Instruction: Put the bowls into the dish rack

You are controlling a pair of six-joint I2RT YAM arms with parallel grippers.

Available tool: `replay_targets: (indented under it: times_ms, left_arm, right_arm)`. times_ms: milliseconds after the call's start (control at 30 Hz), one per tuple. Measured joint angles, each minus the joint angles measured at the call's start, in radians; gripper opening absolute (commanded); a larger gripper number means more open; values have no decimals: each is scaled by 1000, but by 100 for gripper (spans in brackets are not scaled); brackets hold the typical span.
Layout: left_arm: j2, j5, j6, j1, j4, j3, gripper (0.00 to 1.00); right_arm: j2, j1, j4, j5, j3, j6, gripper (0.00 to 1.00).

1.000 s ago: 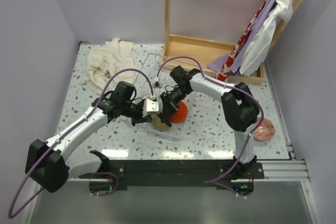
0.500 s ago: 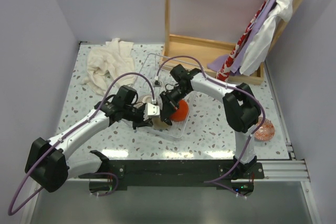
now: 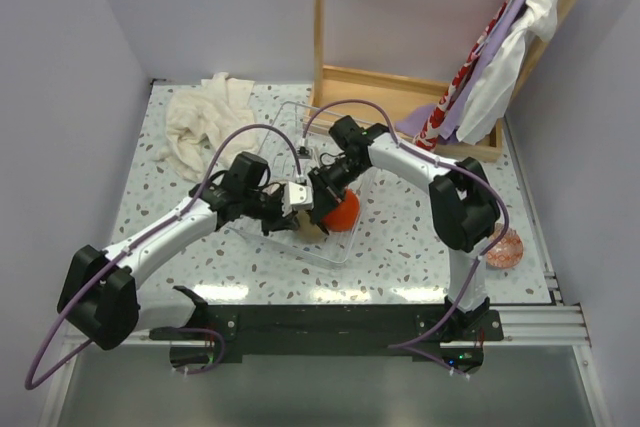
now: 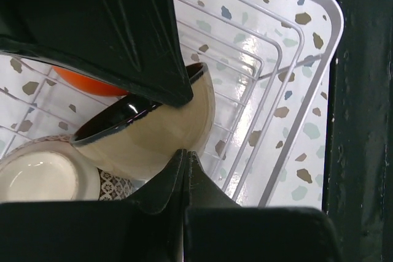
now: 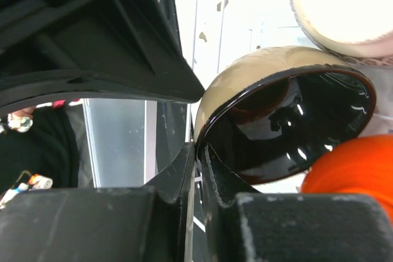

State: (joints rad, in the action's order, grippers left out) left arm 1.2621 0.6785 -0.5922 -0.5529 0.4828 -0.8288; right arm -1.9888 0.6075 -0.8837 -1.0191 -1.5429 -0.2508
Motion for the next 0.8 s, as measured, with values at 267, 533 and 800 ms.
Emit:
replay_targets:
  times_ms: [267, 533, 800]
  left_arm:
    - [42, 17, 65, -4, -80, -21, 0]
    - [102, 13, 103, -13, -174, -34, 0]
    - [116, 5, 123, -13, -230, -40, 0]
  right_arm:
    - [68, -27, 23, 172, 2, 4, 38]
    - [168, -34, 51, 407, 50, -5, 43]
    - [226, -37, 76, 513, 99, -16, 44]
